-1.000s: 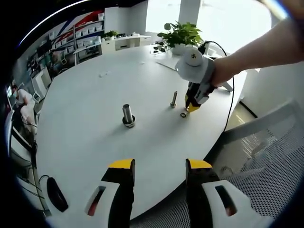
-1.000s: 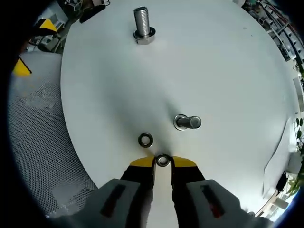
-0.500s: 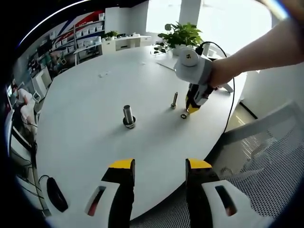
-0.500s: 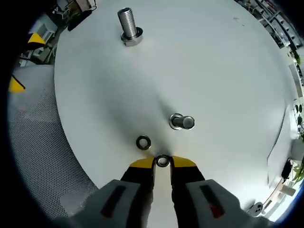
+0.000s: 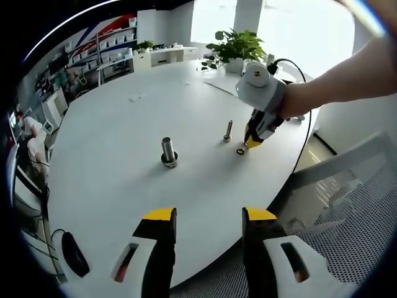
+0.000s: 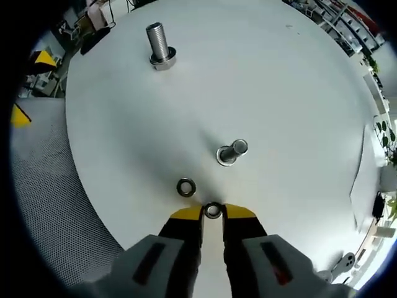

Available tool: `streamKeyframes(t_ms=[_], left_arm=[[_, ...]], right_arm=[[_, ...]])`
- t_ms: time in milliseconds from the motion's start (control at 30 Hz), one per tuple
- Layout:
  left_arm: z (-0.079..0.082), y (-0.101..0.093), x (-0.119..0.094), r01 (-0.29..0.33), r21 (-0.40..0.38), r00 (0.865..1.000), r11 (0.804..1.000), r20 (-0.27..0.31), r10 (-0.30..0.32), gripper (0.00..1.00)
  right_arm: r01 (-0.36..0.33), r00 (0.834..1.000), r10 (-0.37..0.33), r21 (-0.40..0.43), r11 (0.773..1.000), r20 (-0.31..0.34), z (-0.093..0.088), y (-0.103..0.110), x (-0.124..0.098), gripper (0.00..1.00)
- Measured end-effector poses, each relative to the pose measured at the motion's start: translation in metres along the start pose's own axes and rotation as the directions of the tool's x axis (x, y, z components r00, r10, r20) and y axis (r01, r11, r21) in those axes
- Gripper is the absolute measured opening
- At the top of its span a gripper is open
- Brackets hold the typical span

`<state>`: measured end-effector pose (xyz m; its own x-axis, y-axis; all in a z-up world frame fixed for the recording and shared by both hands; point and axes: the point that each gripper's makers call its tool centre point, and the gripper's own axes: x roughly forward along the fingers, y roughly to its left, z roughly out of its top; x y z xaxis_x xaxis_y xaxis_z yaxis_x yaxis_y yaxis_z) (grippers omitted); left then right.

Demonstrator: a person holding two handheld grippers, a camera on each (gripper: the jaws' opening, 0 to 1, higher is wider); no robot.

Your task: Place the washer onto the threaded stud by aligning its center hole with the stud, sliding it down to the base, and recovering from edge contact or off-axis alignment until the washer reaches the visible bottom stop.

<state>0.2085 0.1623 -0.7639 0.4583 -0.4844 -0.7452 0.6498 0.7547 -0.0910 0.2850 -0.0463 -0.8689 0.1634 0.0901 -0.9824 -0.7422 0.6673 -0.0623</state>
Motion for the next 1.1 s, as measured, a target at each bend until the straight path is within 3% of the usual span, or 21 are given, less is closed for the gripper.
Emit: streamKeyframes(t_ms=[267,567,800,1100], left_arm=[[0.000,0.001,-0.001,-0.005,-0.001,1.000,1.000,0.001,0.005,0.41],[0.001,0.001,0.000,-0.005,0.002,1.000,1.000,0.007,0.005,0.41],[0.003,-0.001,-0.001,-0.001,0.010,1.000,1.000,0.010,0.000,0.41],[0.005,-0.004,-0.002,0.006,0.023,1.000,1.000,0.017,-0.006,0.41]], right_arm=[[-0.024,1.000,0.024,0.038,0.999,0.009,-0.004,0.003,0.000,0.13],[-0.028,0.998,0.025,0.067,0.997,0.053,-0.001,0.000,-0.015,0.13],[-0.017,0.994,0.007,0.092,0.996,0.109,0.014,-0.010,-0.035,0.13],[0.009,0.988,-0.019,0.066,0.998,0.154,0.032,-0.014,-0.057,0.13]])
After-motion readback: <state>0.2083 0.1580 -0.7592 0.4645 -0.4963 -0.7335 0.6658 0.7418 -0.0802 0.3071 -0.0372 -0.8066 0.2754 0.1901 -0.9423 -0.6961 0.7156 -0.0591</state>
